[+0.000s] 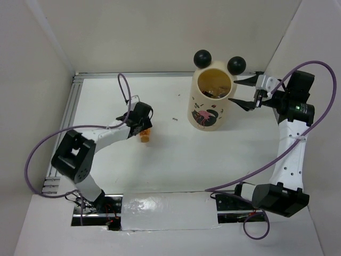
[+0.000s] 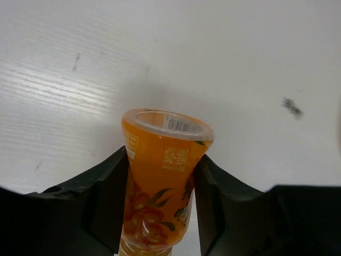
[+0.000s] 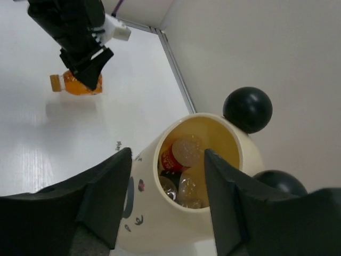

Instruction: Put the plastic bottles in the bin

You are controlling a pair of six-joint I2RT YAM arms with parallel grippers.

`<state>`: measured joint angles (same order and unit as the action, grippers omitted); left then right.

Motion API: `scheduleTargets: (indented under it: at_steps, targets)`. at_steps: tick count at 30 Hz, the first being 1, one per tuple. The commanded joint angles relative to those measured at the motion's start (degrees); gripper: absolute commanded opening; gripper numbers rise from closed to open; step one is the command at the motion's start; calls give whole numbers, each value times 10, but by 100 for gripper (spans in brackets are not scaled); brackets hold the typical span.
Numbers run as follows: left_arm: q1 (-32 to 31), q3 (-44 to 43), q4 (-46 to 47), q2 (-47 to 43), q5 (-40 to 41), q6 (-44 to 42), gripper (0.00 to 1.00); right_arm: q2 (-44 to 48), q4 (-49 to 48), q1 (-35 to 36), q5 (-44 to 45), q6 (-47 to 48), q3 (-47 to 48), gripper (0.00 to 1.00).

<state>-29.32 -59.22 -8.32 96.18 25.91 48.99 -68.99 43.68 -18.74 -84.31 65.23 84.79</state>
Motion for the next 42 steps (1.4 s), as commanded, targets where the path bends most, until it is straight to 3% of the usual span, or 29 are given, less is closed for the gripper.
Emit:
scheduleTargets:
  at_steps: [1, 6, 7, 9, 15, 19, 24, 26, 27, 29, 30, 31, 33, 35, 40, 41, 42]
  targets:
    - [-53, -14, 51, -128, -4, -56, 14, 9, 51, -17, -7, -1, 1, 63]
    - [-123, -109, 162, -175, -97, -129, 6, 9, 44, -24, 59, -97, 1, 26]
    - [-130, -128, 181, -169, -113, -140, 4, 9, 44, -24, 80, -108, 1, 10]
    - [-151, -170, 211, -138, -144, -166, 1, 19, 50, -24, 106, -108, -12, 0]
    - [-198, -287, 409, -15, -127, -272, 1, 39, 104, -24, 162, -65, -94, 0]
    - [-209, -391, 463, 83, -88, -312, 3, 45, 127, -24, 175, -43, -130, 0]
    - [-231, -446, 532, 184, -8, -390, 11, 50, 156, -24, 180, -31, -144, 0]
    - [-245, -463, 579, 206, 30, -431, 34, 50, 163, -24, 187, -31, -149, 0]
    - [-246, -469, 587, 216, 30, -441, 53, 50, 163, -24, 193, -31, -149, 3]
    - [-246, -491, 559, 237, 30, -442, 74, 50, 169, -24, 198, -24, -149, 9]
    - [-246, -491, 549, 237, 30, -442, 84, 50, 176, -24, 198, -18, -149, 23]
    - [-251, -491, 549, 242, 35, -442, 98, 50, 176, -24, 198, -18, -149, 31]
    - [-251, -491, 549, 235, 35, -435, 100, 50, 191, -24, 198, -5, -154, 46]
    - [-251, -491, 543, 224, 30, -435, 100, 50, 207, -24, 198, 8, -154, 55]
    - [-262, -438, 526, 123, 30, -448, 100, 50, 221, -24, 198, 14, -165, 69]
    - [-262, -418, 490, 94, 35, -436, 100, 50, 221, -24, 203, -4, -165, 78]
    - [-262, -368, 462, 28, 30, -422, 100, 50, 215, -24, 203, -23, -171, 100]
